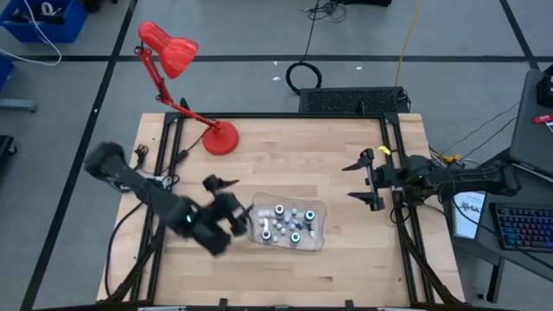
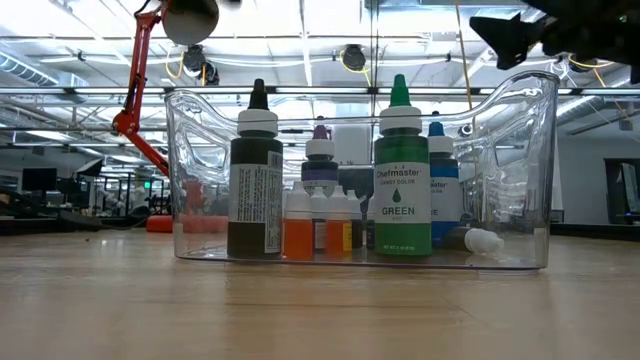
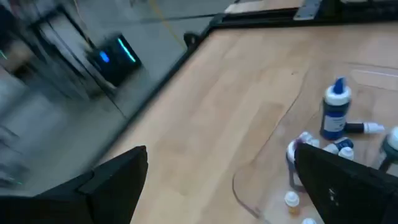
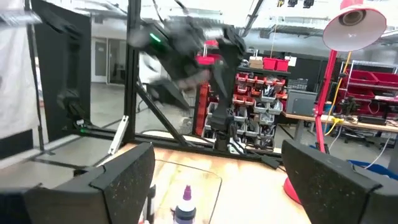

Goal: Pick & Place food coloring
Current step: Return to Home Position

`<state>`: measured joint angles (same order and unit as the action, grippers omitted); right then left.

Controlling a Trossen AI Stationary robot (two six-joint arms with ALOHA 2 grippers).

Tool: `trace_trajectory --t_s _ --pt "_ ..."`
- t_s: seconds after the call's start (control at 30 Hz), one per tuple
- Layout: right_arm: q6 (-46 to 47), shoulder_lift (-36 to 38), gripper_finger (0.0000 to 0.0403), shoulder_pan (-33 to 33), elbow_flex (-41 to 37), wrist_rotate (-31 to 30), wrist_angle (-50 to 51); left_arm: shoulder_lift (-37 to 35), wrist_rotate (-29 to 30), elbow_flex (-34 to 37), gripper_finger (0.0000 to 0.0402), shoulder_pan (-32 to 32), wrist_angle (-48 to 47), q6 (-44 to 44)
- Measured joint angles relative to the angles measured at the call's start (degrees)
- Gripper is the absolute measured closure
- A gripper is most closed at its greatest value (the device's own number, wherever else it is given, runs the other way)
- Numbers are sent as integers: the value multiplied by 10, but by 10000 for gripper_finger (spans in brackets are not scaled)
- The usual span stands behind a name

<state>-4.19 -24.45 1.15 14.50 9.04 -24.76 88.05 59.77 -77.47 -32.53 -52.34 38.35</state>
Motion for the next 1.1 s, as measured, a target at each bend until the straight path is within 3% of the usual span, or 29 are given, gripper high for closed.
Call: trace_trajectory --t_s 0.1,0.2,0.27,0.3,0.47,0.63,0.87,1.1 --pt "17 25 69 0 0 0 20 -103 -87 199 2 48 263 -82" --pt "25 34 69 0 0 0 21 -167 -342 347 2 130 560 -262" --pt "24 35 69 0 0 -2 22 -206 -499 414 2 192 656 -322" --pt "22 34 69 0 0 -7 23 -231 -541 444 2 223 673 -333" --pt "37 33 69 0 0 -57 32 -379 -567 585 2 333 696 -331" --pt "34 33 69 0 0 -63 41 -543 -604 675 2 357 678 -349" --pt "37 80 69 0 0 -67 129 -762 -610 716 2 339 518 -348" --pt "37 161 69 0 0 -76 221 -880 -590 716 2 327 414 -357"
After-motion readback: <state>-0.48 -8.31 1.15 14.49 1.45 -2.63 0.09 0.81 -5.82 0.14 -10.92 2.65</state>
